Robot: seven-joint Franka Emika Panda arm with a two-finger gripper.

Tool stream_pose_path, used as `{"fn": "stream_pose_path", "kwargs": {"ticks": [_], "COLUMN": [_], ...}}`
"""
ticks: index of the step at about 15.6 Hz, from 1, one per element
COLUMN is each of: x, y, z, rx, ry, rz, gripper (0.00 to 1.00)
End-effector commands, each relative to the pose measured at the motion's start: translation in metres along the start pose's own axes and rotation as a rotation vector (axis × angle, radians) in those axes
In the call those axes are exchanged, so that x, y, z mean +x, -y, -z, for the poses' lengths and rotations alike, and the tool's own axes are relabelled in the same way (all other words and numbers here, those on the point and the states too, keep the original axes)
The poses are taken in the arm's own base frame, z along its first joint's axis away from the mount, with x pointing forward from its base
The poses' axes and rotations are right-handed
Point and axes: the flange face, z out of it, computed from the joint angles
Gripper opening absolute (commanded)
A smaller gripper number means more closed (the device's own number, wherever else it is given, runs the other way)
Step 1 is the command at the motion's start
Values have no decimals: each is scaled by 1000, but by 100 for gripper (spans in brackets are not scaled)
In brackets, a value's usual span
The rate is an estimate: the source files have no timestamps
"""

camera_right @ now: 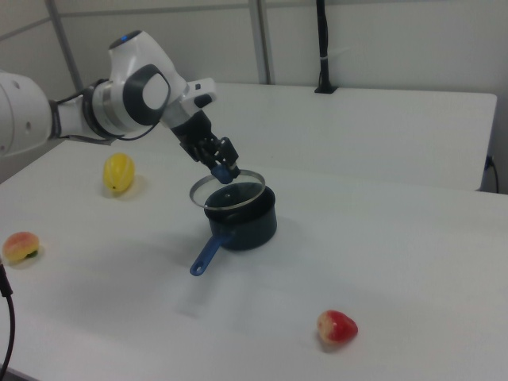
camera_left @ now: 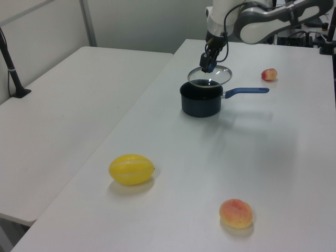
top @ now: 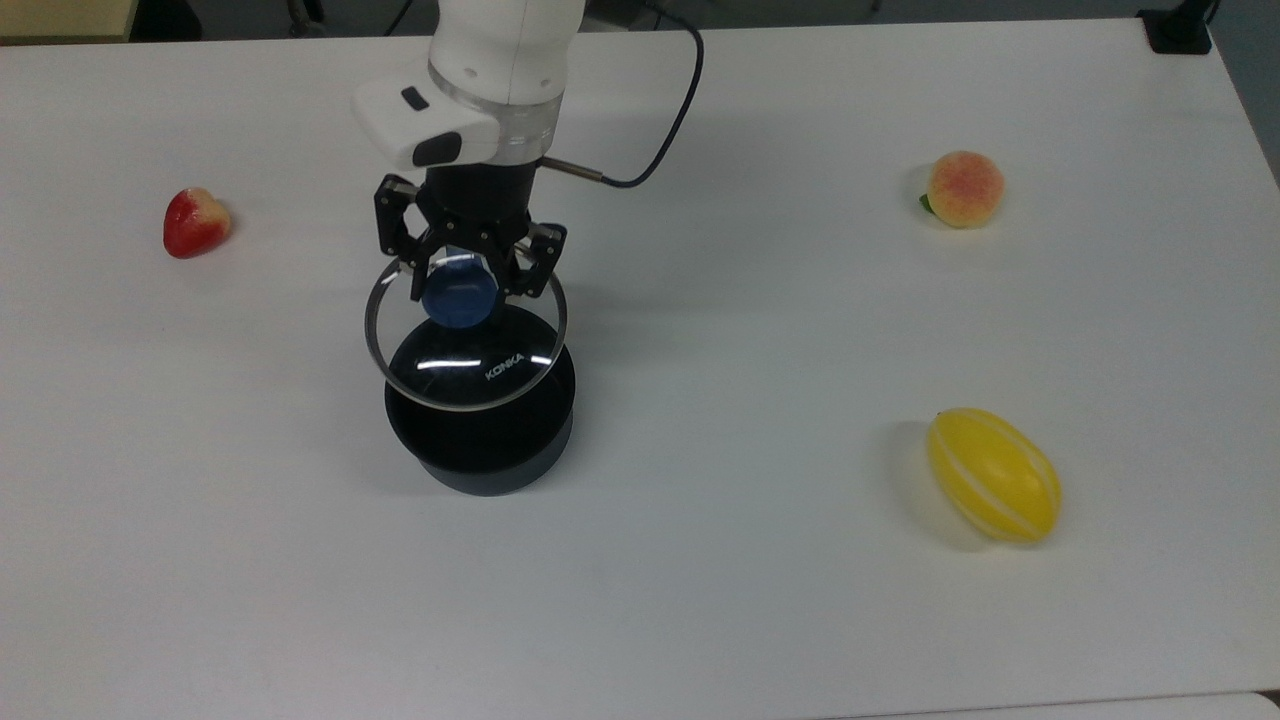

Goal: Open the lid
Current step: 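Carry the lid away from the saucepan and lower it onto the table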

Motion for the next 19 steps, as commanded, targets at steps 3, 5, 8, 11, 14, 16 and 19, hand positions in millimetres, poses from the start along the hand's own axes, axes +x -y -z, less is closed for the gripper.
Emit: {"fn": "stream_pose_path", "kwargs": {"ticks": [3, 5, 8, 11, 14, 16, 19], "x": [-52, -62, -83, -125, -161, -178, -199], "y": [12, 10, 10, 23, 42, 44, 38], "z": [40, 55, 79, 91, 78, 67, 51], "rx": [-6, 7, 65, 107, 102, 101, 120], "ry": [80, 118, 222, 314, 377, 401, 398], "rz": [65, 59, 150, 290, 348, 381, 474], "gripper": [0, 0, 0, 0, 0, 0, 0]}}
